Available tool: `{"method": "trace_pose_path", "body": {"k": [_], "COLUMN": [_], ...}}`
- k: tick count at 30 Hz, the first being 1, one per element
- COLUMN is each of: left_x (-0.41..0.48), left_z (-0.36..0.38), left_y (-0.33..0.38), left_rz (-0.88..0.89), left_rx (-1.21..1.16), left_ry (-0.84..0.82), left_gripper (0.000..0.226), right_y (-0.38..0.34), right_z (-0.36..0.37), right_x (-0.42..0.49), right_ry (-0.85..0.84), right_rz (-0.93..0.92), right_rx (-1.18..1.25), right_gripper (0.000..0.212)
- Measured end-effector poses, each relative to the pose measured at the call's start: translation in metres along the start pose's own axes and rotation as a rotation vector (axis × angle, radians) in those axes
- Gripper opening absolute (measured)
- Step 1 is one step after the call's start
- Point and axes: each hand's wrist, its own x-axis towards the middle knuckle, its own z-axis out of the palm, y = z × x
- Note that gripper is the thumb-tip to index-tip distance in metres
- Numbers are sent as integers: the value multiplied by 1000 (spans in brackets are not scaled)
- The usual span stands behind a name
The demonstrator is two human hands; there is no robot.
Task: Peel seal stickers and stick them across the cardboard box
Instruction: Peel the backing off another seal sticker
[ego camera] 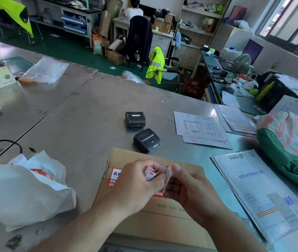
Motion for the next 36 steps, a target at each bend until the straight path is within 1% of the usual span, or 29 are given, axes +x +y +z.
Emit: {"method": "trace_pose_path", "body": {"k": [3, 6, 10, 12, 15, 17, 18, 20, 22, 23, 25, 26, 28, 30, 32, 34, 35, 36], "left_x": [0, -1, -4, -5, -8, -8, -9, -8, -7, -6, -5, -5, -5, -6, -7, -8, -9, -9], "left_z": [0, 0, -3, -5, -7, -8, -9, -14, -20, -24, -29, -31, -32, -30, -26, -22, -21, -20], "left_y": [-4, -8, -17, -19, -19, -20, -21, -24, -29, -31, -37, -39, -43, -43, -41, -37, -35, -34], "left_rz": [-12, -24, -55, -77, -128, -175, -204, -285, -351, -365, -382, -391, -385, -358, -332, -315, -315, -316], "left_rx": [17, 27, 5, -64, -141, -224, -297, -442, -544, -582, -606, -597, -587, -604, -628, -633, -630, -617], "left_ry": [-2, 2, -48, -57, -28, -17, -15, -7, 4, 19, 47, 50, 36, 11, -14, -7, -1, 2], "left_gripper": [17, 14, 13, 16, 30, 26, 20, 9, 17, 19, 9, 8, 12, 10, 18, 21, 24, 35], "right_y": [3, 6, 12, 13, 12, 10, 9, 6, 4, 3, 1, 0, -1, -2, -1, 1, 2, 3], "right_z": [-1, -2, -1, 0, 2, 4, 5, 4, 0, -2, -6, -7, -8, -5, -2, 2, 4, 5], "right_x": [1, 2, 4, 4, 4, 4, 5, 5, 6, 5, 4, 3, 1, -1, -1, -2, -2, -3], "right_ry": [-5, 3, 32, 51, 71, 75, 81, 113, 165, 191, 225, 232, 223, 195, 180, 178, 181, 183], "right_rz": [16, 39, 73, 79, 82, 77, 70, 52, 38, 36, 30, 24, 10, -7, -23, -40, -42, -42], "right_rx": [-22, -5, 34, 32, 19, 16, 23, 52, 85, 100, 123, 123, 103, 74, 44, 18, 4, -12], "right_gripper": [67, 64, 56, 49, 28, 23, 22, 27, 31, 29, 15, 12, 13, 16, 21, 18, 18, 21]}}
